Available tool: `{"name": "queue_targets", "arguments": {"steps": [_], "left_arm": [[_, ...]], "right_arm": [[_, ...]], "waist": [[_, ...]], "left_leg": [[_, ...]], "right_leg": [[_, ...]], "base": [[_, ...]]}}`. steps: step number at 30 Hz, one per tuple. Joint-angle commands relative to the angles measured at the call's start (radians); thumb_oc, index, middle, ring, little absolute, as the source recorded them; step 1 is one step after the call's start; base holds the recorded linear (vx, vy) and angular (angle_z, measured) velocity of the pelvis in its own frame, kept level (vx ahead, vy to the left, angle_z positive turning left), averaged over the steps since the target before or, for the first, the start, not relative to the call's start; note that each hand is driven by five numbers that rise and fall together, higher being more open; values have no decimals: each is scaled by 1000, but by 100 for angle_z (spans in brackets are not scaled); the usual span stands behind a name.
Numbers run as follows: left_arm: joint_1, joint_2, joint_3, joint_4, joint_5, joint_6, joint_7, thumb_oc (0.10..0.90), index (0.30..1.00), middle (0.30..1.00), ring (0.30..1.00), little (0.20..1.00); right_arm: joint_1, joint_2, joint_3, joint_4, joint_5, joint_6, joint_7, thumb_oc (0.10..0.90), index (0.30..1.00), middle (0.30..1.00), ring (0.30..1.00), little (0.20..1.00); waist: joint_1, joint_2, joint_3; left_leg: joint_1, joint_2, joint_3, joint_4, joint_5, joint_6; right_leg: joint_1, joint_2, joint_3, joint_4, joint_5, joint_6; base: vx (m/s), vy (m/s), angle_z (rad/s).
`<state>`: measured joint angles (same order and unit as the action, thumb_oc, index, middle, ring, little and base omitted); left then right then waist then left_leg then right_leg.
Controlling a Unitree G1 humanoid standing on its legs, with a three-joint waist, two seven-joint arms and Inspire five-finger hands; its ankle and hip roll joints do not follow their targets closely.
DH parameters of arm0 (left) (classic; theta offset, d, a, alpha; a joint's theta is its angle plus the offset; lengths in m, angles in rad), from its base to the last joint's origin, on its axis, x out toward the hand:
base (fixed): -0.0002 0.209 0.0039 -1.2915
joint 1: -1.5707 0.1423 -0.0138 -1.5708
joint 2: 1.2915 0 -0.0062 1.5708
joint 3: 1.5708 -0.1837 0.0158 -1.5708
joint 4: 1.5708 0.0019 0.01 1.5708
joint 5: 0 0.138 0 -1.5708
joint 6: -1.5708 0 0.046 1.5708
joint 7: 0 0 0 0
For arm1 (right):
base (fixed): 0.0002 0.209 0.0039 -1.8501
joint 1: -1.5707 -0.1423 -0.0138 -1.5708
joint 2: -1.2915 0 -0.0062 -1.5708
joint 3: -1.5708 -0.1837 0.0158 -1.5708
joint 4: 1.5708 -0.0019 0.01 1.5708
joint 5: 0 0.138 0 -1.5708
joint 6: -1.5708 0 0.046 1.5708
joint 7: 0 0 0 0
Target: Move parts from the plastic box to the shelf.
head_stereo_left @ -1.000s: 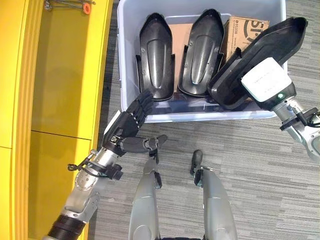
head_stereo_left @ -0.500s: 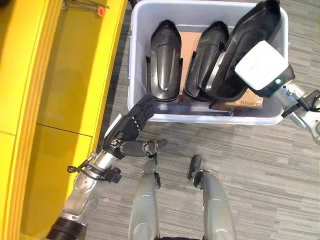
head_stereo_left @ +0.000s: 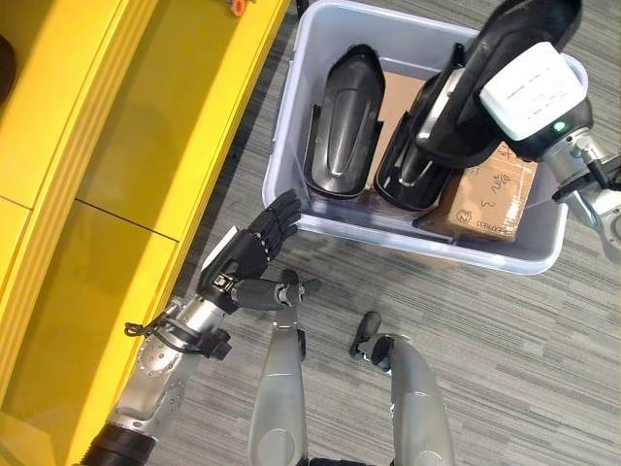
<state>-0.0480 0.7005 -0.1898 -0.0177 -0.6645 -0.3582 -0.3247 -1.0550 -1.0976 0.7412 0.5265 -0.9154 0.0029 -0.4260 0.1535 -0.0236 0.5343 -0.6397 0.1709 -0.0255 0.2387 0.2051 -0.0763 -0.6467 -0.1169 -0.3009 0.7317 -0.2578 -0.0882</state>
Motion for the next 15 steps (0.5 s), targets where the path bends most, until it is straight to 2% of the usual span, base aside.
{"name": "queue_targets", "arguments": {"steps": [1, 11, 15], "left_arm": [[-22, 8, 34, -81, -36, -121, -13, 900, 1000, 1000, 1000, 1000], [-14, 47, 48, -58, -56, -157, -13, 900, 1000, 1000, 1000, 1000], [-17, 52, 46, -51, -64, -164, -9, 900, 1000, 1000, 1000, 1000]], "right_arm": [[-211, -53, 7, 21, 86, 98, -103, 400, 300, 300, 300, 300], [-212, -39, 88, 172, 127, 53, -110, 400, 300, 300, 300, 300], [-208, -30, 108, 183, 119, 42, -102, 400, 300, 300, 300, 300]], "waist": [[17, 17, -14], [40, 32, -14], [40, 33, -14]], "left_leg": [[54, 50, -47, -17, -64, -21], [-45, 45, -80, 9, -30, -20], [-65, 46, -81, 16, -26, -18]], "right_leg": [[32, 34, 59, 123, -109, 38], [-72, 13, 55, 269, -173, 28], [-95, 9, 54, 292, -180, 27]], "base": [[16, -60, 11], [-9, -54, 7], [-11, -14, 3]]}}
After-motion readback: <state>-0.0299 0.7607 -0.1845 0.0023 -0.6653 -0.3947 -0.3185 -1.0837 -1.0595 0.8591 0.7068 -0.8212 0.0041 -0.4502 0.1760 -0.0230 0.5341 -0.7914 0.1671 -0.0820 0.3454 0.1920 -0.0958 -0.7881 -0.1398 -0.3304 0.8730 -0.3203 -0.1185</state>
